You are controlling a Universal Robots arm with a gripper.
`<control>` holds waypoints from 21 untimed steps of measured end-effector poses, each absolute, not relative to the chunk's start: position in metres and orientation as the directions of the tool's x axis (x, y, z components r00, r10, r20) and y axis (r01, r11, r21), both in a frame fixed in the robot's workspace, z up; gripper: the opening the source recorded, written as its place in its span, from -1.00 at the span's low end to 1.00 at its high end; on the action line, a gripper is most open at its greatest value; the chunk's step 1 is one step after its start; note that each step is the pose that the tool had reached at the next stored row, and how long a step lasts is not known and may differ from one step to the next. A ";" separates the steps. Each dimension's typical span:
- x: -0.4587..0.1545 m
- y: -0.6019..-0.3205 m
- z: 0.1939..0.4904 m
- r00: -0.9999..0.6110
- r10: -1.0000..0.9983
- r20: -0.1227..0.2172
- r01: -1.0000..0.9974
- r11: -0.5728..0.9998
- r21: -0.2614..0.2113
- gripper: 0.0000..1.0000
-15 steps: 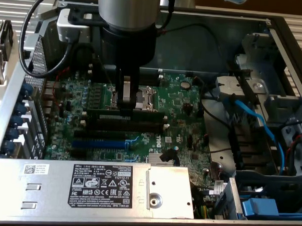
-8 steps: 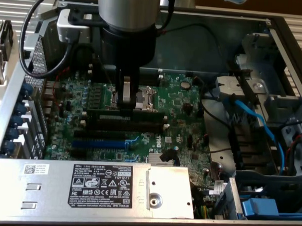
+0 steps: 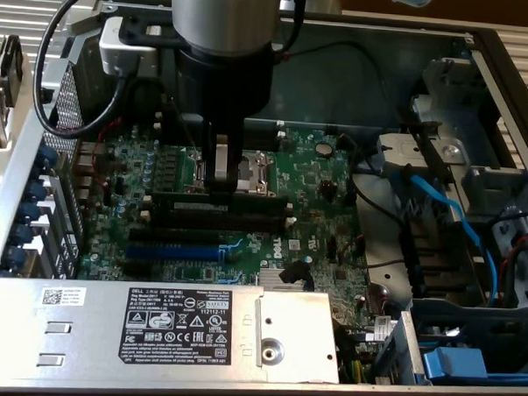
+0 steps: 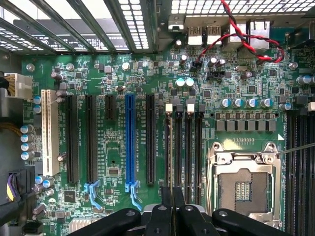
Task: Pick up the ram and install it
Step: 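Insert the ram into the slot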
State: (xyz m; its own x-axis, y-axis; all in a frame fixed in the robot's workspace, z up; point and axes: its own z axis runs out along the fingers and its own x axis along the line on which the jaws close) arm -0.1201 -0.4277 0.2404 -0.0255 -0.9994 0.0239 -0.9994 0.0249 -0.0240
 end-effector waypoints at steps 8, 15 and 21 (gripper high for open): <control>-0.120 -0.428 0.240 -0.027 -0.999 0.024 -0.999 0.026 -0.024 -0.76; -0.120 -0.428 0.239 -0.027 -0.999 0.024 -0.999 0.026 -0.024 -0.76; -0.120 -0.428 0.237 -0.027 -0.999 0.023 -0.999 0.026 -0.024 -0.76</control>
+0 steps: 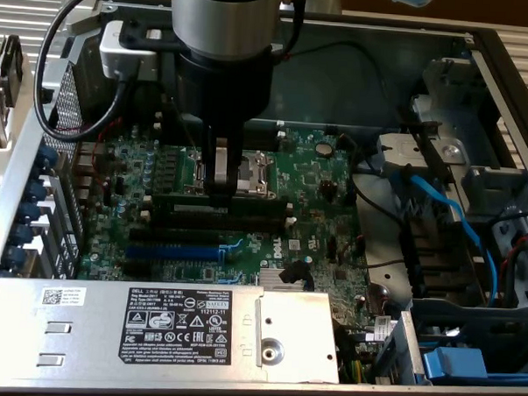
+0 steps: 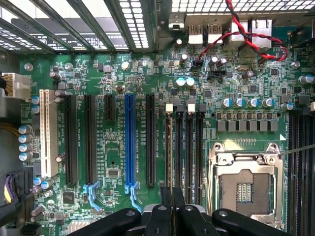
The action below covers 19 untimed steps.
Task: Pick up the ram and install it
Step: 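Insert the ram into the slot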
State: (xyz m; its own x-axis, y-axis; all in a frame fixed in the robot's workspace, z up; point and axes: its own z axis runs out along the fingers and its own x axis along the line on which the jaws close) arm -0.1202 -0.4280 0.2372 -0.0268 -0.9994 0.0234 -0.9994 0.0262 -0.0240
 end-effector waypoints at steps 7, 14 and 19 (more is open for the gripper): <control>-0.120 -0.428 0.237 -0.027 -0.999 0.023 -0.999 0.027 -0.024 -0.76; -0.121 -0.428 0.236 -0.027 -0.999 0.023 -0.999 0.027 -0.024 -0.76; -0.121 -0.429 0.235 -0.030 -0.999 0.021 -0.999 0.029 -0.024 -0.76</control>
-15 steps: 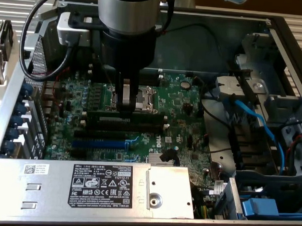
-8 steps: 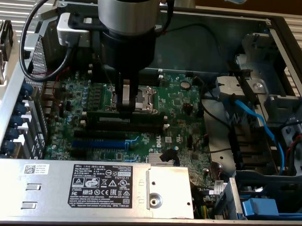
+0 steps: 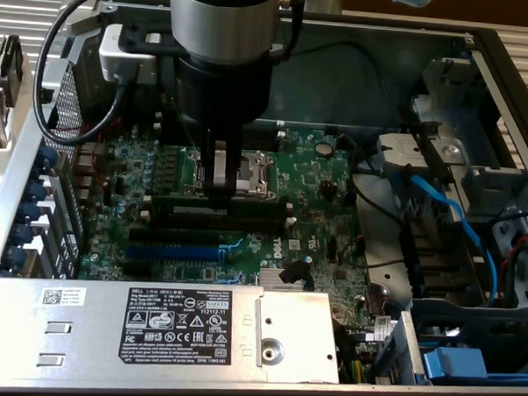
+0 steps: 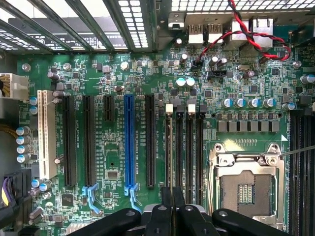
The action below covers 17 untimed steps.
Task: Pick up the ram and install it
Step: 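Insert the ram into the slot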
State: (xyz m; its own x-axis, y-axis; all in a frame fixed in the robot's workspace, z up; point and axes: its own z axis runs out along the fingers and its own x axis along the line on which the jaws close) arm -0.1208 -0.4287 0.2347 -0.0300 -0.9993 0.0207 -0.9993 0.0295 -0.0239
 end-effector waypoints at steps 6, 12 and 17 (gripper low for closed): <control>-0.121 -0.429 0.234 -0.030 -0.999 0.020 -0.999 0.030 -0.024 -0.76; -0.121 -0.429 0.233 -0.030 -0.999 0.020 -0.999 0.030 -0.024 -0.76; -0.121 -0.429 0.232 -0.030 -0.999 0.020 -0.999 0.030 -0.024 -0.76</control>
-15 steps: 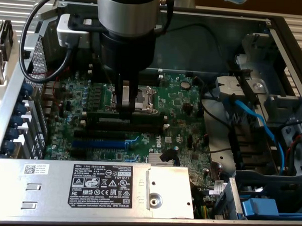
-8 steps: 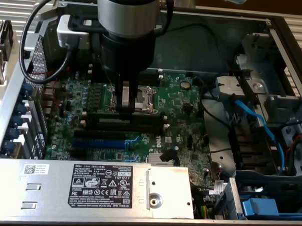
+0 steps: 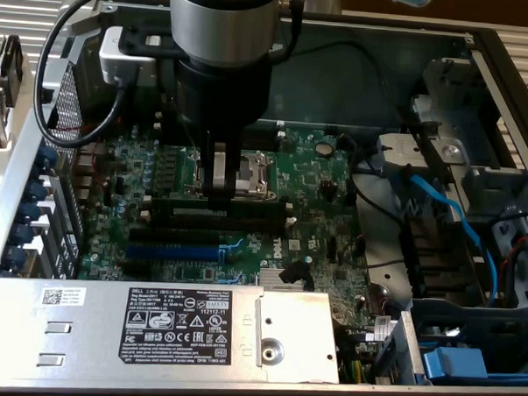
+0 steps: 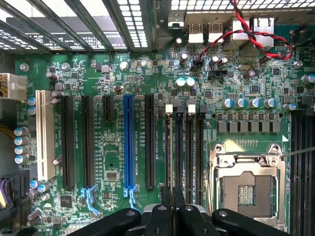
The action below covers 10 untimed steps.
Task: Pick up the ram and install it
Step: 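Insert the ram into the slot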
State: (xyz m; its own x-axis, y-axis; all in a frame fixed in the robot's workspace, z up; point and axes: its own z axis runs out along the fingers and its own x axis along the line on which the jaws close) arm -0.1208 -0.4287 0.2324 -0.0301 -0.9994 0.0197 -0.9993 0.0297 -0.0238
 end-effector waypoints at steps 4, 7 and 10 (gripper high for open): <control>-0.121 -0.429 0.232 -0.030 -0.999 0.020 -0.999 0.030 -0.024 -0.76; -0.121 -0.429 0.232 -0.031 -0.999 0.020 -0.999 0.031 -0.024 -0.76; -0.121 -0.429 0.232 -0.032 -0.999 0.020 -0.999 0.031 -0.024 -0.76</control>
State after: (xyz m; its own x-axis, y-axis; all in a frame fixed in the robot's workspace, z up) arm -0.1212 -0.4287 0.2324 -0.0316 -0.9993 0.0197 -0.9992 0.0312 -0.0238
